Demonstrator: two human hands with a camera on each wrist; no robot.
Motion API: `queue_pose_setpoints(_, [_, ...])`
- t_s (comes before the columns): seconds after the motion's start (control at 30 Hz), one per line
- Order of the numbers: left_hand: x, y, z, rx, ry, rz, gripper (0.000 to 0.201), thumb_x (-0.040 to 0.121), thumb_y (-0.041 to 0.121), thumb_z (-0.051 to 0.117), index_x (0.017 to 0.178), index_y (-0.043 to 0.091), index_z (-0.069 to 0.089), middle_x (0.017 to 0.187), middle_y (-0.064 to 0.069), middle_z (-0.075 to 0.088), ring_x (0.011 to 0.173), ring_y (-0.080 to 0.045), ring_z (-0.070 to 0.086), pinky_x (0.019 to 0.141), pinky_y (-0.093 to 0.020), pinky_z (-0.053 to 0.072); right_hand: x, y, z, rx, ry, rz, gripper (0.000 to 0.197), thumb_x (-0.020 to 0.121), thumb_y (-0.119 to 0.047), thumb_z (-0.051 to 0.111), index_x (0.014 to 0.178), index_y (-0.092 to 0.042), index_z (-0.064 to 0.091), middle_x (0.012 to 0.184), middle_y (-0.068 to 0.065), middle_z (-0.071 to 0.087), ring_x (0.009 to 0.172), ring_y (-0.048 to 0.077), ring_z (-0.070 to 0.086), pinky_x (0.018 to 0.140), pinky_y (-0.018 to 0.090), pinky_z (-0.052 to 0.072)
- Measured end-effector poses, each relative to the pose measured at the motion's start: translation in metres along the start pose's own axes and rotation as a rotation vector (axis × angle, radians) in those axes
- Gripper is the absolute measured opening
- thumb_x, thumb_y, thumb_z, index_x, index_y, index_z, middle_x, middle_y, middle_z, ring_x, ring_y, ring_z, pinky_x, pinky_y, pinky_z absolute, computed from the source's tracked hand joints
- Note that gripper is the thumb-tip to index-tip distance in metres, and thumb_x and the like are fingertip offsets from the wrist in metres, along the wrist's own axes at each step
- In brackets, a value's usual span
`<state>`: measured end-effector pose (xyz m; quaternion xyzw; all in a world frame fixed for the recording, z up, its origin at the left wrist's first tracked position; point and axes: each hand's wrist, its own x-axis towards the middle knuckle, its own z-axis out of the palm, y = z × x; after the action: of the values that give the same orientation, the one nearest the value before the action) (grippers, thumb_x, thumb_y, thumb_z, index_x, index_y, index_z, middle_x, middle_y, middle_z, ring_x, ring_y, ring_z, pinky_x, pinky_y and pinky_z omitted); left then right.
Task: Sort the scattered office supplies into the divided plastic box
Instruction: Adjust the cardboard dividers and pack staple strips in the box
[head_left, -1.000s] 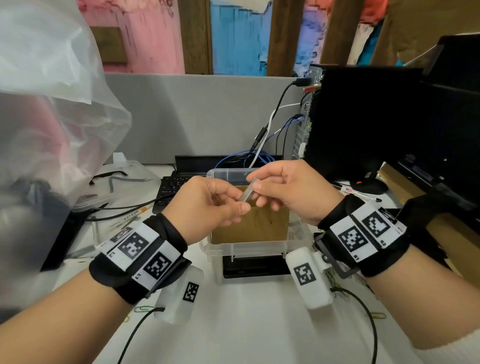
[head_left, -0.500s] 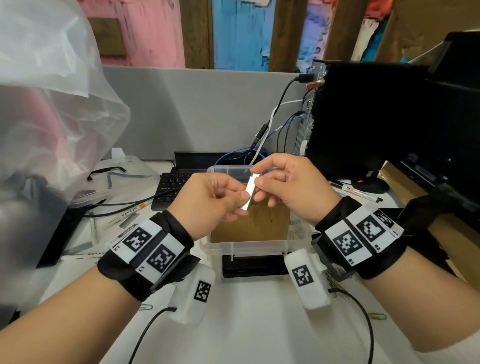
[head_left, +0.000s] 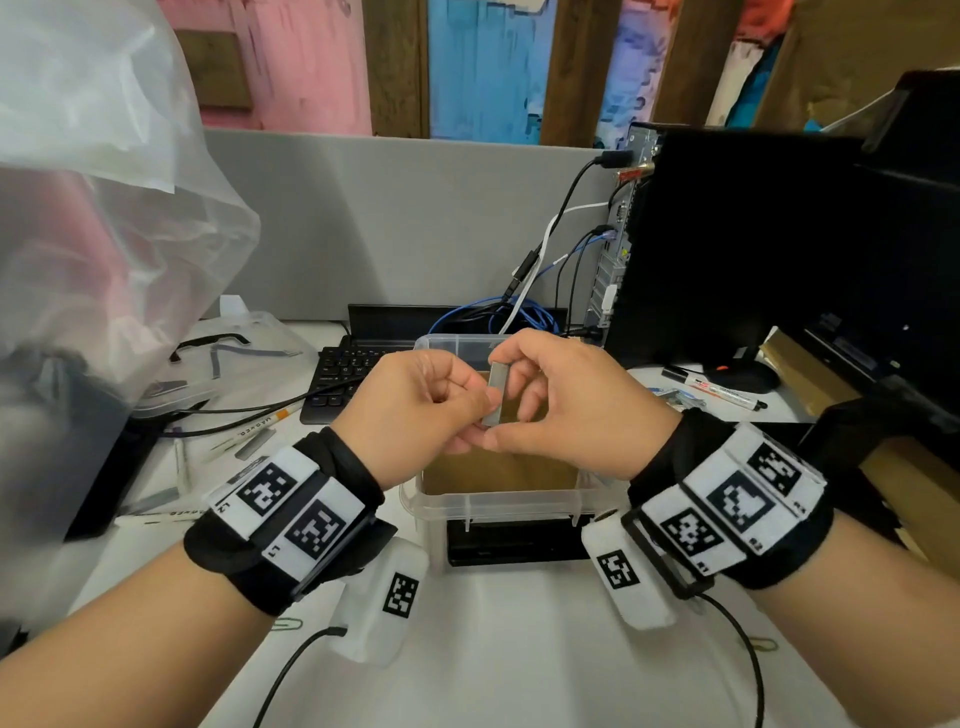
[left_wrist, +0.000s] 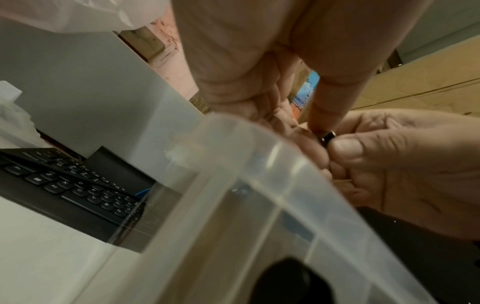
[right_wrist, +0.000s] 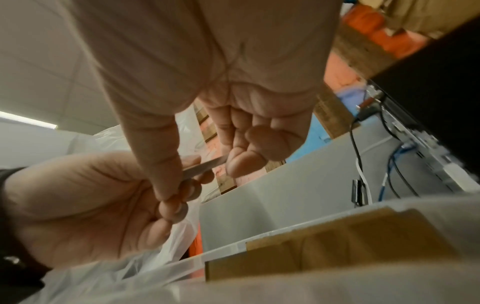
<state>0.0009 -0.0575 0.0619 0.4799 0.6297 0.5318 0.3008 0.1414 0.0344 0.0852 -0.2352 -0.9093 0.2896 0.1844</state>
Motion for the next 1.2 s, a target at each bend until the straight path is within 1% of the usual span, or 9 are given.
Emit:
queue_pose_setpoints(0.2, [-0.005,0.003,0.001,-0.029,-0.014,0.018,0.011,0.085,0.011,0.067,0.090,0.002,0.065,0.071,-0.011,0.070,0.061,-0.010,0.067,0.058,-0.022,0.056,0.000,-0.003,-0.002,-0.183,0.089,-0.088,0.049,0.064,-0.046,0.071,0.104,-0.023,0.056,0.085,-0.010,0.055,0.071,0.004,0.048,0.067,0.020,0.044])
queue_pose_setpoints(0.33, [-0.005,0.003,0.000,-0.009,0.004,0.037,0.014,0.083,0.006,0.070,0.094,0.001,0.062,0.067,-0.010,0.068,0.059,-0.012,0.066,0.058,-0.023,0.054,0.001,-0.003,-0.002,-0.218,0.049,-0.098,0.055,0.071,-0.041,0.074,0.117,-0.026,0.050,0.090,-0.011,0.053,0.074,0.004,0.051,0.069,0.020,0.040])
queue_pose_setpoints(0.43, [-0.003,0.002,-0.002,0.058,0.043,0.066,0.024,0.081,0.006,0.072,0.097,0.005,0.053,0.059,-0.004,0.067,0.060,-0.020,0.066,0.066,-0.034,0.055,-0.002,-0.005,-0.005,-0.177,-0.044,-0.099,0.052,0.081,-0.032,0.068,0.127,-0.031,0.044,0.095,-0.010,0.055,0.071,0.005,0.060,0.064,0.017,0.046])
queue_pose_setpoints(0.53, [-0.003,0.001,-0.003,0.110,0.051,0.100,0.033,0.079,0.007,0.074,0.100,0.009,0.048,0.058,-0.004,0.067,0.065,-0.030,0.067,0.082,-0.049,0.054,0.000,-0.007,-0.007,-0.199,-0.103,-0.112,0.035,0.087,-0.021,0.058,0.121,-0.030,0.056,0.095,-0.012,0.060,0.071,0.005,0.063,0.065,0.015,0.045])
queue_pose_setpoints(0.77, [-0.004,-0.004,-0.010,0.162,0.025,0.188,0.044,0.066,0.057,0.070,0.093,0.024,0.060,0.068,-0.005,0.070,0.068,-0.025,0.066,0.073,-0.045,0.053,0.012,-0.003,-0.021,-0.104,-0.206,-0.012,0.031,0.084,-0.007,0.054,0.104,-0.027,0.068,0.080,-0.003,0.071,0.078,0.014,0.066,0.076,0.033,0.054])
queue_pose_setpoints(0.87, [0.003,-0.015,-0.025,0.252,0.079,0.214,0.034,0.077,0.060,0.056,0.088,0.029,0.065,0.083,0.003,0.070,0.083,-0.018,0.066,0.083,-0.048,0.052,0.017,0.005,-0.024,-0.044,-0.327,0.102,0.038,0.088,0.002,0.045,0.103,-0.024,0.067,0.081,0.003,0.071,0.081,0.024,0.068,0.061,0.024,0.052])
queue_pose_setpoints(0.97, [0.010,-0.026,-0.034,0.405,0.080,0.214,0.022,0.090,0.047,0.053,0.107,0.036,0.062,0.106,0.018,0.066,0.103,0.000,0.059,0.093,-0.031,0.049,0.023,0.013,-0.019,-0.041,-0.482,0.208,0.041,0.090,0.006,0.040,0.102,-0.021,0.067,0.083,0.006,0.068,0.084,0.031,0.069,0.054,0.021,0.053])
queue_pose_setpoints(1.07, [0.018,-0.038,-0.037,0.521,0.016,0.191,0.042,0.095,0.040,0.048,0.136,0.033,0.044,0.135,0.018,0.049,0.124,0.002,0.044,0.101,-0.016,0.035,0.031,0.022,-0.011,-0.034,-0.628,0.297,0.038,0.091,0.006,0.040,0.104,-0.018,0.067,0.091,0.013,0.068,0.088,0.039,0.068,0.057,0.028,0.055])
queue_pose_setpoints(1.2, [0.030,-0.055,-0.035,0.529,-0.039,0.173,0.061,0.090,0.042,0.041,0.148,0.029,0.026,0.154,0.012,0.024,0.142,0.001,0.017,0.115,-0.019,0.018,0.041,0.033,0.005,-0.018,-0.791,0.420,0.036,0.091,0.010,0.040,0.110,-0.008,0.065,0.095,0.021,0.063,0.084,0.034,0.064,0.049,0.021,0.054])
